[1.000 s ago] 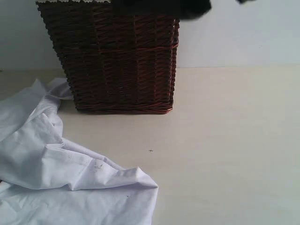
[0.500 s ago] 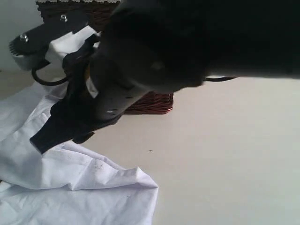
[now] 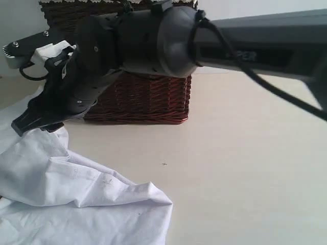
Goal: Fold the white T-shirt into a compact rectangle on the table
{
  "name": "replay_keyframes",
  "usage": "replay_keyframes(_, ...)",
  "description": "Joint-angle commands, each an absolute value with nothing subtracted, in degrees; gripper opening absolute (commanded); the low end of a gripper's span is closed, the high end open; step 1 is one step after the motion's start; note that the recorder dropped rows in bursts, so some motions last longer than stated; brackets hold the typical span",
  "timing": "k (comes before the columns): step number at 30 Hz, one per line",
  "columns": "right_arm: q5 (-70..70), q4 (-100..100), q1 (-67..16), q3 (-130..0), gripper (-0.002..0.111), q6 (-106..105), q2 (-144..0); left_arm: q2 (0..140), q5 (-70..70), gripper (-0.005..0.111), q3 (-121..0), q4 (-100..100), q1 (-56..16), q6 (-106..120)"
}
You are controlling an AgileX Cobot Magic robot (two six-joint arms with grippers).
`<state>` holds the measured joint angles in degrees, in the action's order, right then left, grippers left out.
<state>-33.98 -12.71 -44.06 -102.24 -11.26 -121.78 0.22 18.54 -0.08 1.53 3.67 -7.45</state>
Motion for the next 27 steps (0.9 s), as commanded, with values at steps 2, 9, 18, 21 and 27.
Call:
replay_keyframes(2,-31.4,-20.6,-43.5,-107.7,0.052,-21.1,-128.2,0.0,18.4,0.006,0.0,1.1,3.3,-7.7)
replay_keyframes(9,-30.2,-20.4,-43.5,-112.5,0.051,-22.9,-134.9,0.0,18.4,0.006,0.0,1.1,3.3,-7.7)
replay_keyframes(18,-33.8,-13.1,-43.5,-112.5,0.0,-24.2,-131.9,0.0,18.4,0.006,0.0,1.1,3.3,-7.7)
replay_keyframes(21,-35.8,-10.3,-43.5,-112.5,0.0,-23.7,-127.9,0.0,18.4,0.006,0.0,1.1,3.3,-7.7)
replay_keyframes(27,-39.1,12.2,-43.3,-112.5,0.0,-6.9,-123.2,0.0,18.4,0.006,0.0,1.1,3.3,-7.7)
